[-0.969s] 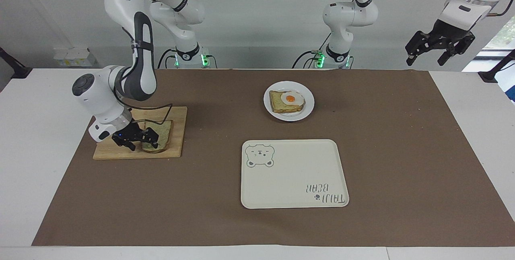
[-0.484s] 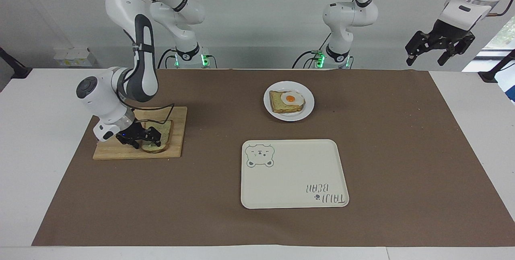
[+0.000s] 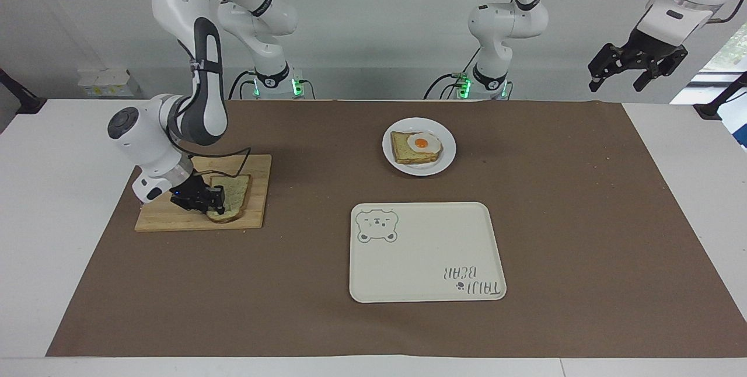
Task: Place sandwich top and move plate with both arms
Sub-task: 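Grasp the bread slice with the right gripper and lift it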
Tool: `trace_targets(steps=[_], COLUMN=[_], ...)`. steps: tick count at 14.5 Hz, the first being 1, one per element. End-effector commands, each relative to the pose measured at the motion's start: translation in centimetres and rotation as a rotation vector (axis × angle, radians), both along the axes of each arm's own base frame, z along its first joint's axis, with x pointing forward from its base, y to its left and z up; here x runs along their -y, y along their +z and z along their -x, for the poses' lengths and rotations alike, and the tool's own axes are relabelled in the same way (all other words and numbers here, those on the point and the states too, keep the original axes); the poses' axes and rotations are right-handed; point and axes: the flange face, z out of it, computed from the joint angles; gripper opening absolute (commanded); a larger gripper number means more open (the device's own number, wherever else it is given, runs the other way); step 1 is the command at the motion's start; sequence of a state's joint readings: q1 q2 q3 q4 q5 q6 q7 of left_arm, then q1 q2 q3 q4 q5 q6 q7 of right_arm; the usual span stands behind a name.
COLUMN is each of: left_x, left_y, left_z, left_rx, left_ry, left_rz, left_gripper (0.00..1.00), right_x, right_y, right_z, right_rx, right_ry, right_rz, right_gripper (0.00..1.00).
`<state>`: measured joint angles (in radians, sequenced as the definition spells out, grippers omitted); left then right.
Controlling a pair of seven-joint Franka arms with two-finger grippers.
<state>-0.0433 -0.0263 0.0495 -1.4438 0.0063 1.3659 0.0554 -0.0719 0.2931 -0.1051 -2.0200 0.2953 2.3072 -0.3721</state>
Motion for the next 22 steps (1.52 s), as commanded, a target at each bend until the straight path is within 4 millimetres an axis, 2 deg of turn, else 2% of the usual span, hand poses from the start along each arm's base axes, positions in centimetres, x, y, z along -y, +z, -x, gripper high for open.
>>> trace_targets(steps=[1, 5, 9, 11, 16, 17, 19, 22], left_x=[-0.4, -0.6, -0.3, -0.3, -0.1, -0.1, -0.1, 0.0], left_y=[0.3, 0.0, 0.0, 0.0, 0.0, 0.0, 0.0, 0.0], left_z=[0.9, 0.8, 1.1, 1.1, 1.1, 1.1, 1.1, 1.1], left_rx=[-0.007, -0.005, -0.008, -0.008, -0.008, -0.008, -0.01, -0.01], left_ry=[0.008, 0.011, 0.009, 0.01, 0.013, 0.011, 0.012, 0.008], left_rz=[-0.006, -0.003, 0.006, 0.006, 0.018, 0.018, 0.021, 0.027], left_gripper=[1.0, 1.0, 1.0, 1.0, 1.0, 1.0, 1.0, 1.0], right_x=[-0.2, -0.2, -2.0, -2.6, -3.3, -3.8, -6.2, -10.9], right_y=[-0.9, -0.3, 3.1, 5.6, 10.0, 10.8, 12.5, 13.9], right_z=[0.6, -0.1, -1.6, -2.2, -1.5, -1.2, -0.9, -0.8], right_rx=[0.001, 0.011, 0.012, 0.005, 0.027, 0.024, 0.021, -0.031], right_ry=[0.006, 0.016, 0.079, 0.101, 0.114, 0.12, 0.118, 0.079], right_rz=[-0.02, -0.018, -0.027, -0.044, -0.065, -0.078, -0.089, -0.108], right_gripper=[0.0, 0.0, 0.0, 0.0, 0.0, 0.0, 0.0, 0.0])
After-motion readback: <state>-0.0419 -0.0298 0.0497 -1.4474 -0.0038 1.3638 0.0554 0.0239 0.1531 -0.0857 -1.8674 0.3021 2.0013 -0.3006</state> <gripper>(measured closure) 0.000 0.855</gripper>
